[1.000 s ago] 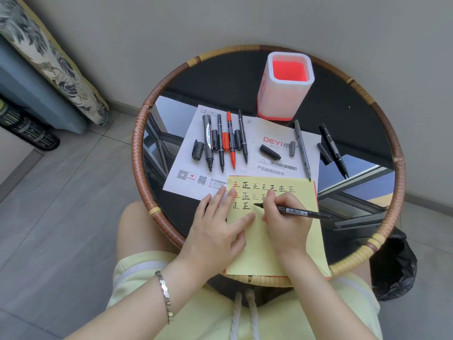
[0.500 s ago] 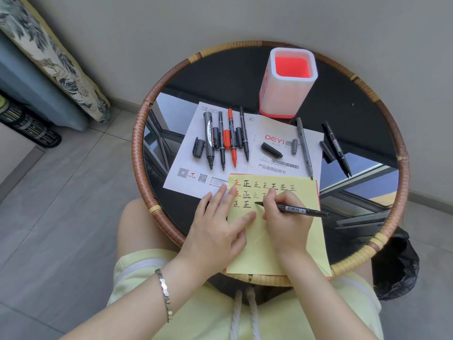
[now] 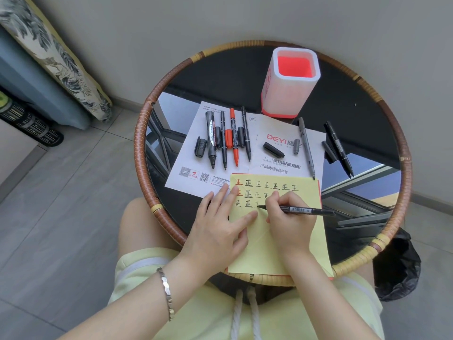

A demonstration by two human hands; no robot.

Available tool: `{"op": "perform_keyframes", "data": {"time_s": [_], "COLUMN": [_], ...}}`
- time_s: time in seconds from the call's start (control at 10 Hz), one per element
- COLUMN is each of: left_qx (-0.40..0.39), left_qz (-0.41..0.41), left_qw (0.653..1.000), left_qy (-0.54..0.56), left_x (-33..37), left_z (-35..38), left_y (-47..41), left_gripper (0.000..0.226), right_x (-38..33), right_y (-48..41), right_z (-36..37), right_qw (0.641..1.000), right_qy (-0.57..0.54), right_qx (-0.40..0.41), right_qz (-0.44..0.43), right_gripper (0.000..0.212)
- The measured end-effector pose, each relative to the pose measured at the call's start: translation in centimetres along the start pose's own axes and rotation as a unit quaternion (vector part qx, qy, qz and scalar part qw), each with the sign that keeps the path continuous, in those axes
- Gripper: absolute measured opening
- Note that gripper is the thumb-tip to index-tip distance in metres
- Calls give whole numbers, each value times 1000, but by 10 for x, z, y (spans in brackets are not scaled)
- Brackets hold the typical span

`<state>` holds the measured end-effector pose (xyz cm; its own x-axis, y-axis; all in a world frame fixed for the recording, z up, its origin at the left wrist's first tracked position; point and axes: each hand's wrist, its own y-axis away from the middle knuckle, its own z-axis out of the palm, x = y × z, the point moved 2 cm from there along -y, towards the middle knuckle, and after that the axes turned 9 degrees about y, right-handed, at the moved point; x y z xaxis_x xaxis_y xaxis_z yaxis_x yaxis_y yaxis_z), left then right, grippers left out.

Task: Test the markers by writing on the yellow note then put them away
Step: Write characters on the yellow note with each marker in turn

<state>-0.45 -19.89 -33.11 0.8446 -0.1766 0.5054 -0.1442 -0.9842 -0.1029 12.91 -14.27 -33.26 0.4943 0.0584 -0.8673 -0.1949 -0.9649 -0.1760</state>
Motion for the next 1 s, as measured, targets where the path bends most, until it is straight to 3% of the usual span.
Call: {"op": "perform_keyframes", "data": {"time_s": [1.0], "left_qx": [5], "left_qz": [4], "left_qw": [1000], "left_qy": [0], "left_x": [-1], "left_z": [1], "left_y": [1], "left_gripper": [35], "right_x": [2], "right_y": [0], "right_z": [0], "right_qw": [1000], "right_qy": [-16], "right_qx": [-15], "right_qz": [-13], "right_gripper": [37]}}
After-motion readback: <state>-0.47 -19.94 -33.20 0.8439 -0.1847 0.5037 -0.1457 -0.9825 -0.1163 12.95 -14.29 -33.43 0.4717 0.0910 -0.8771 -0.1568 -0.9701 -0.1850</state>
